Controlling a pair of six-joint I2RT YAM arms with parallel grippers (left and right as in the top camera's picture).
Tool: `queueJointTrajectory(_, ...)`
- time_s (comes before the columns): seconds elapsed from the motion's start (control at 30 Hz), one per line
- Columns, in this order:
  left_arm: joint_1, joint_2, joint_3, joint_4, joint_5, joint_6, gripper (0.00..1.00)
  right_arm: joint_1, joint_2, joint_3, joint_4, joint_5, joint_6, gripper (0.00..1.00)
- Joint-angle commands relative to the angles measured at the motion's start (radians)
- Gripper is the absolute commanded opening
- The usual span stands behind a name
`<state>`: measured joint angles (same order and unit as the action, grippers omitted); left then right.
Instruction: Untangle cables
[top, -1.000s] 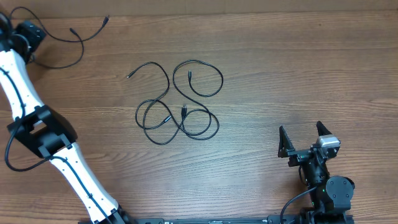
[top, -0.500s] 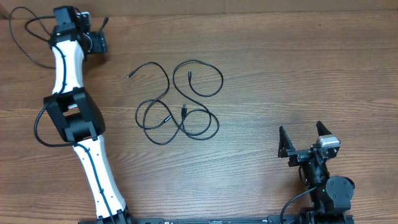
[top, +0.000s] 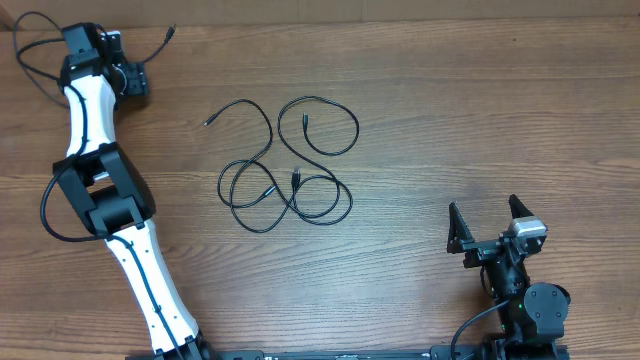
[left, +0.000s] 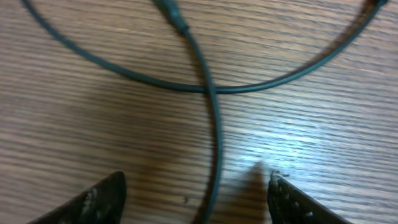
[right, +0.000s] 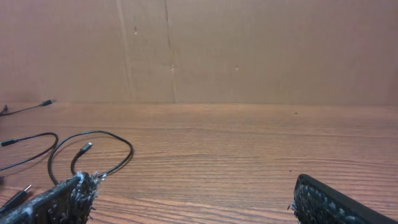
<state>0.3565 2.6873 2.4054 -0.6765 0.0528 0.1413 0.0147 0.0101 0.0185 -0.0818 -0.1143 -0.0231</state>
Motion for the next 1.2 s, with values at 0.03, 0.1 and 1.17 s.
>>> queueJointTrajectory(0.03,-0.006,-0.037,-0.043,0.01,0.026,0.02,0.58,-0.001,-0.007,-0.01,0.005,0.009,-0.008,1.0)
queueJointTrajectory(0.1,-0.003,-0.037,-0.076,0.024,0.025,0.02,0.58,-0.001,-0.007,-0.01,0.005,0.009,-0.008,1.0)
queueJointTrajectory(1.17,-0.003,-0.037,0.221,0.04,0.319,-0.557,0.04,-0.001,-0.007,-0.01,0.005,0.009,-0.008,1.0)
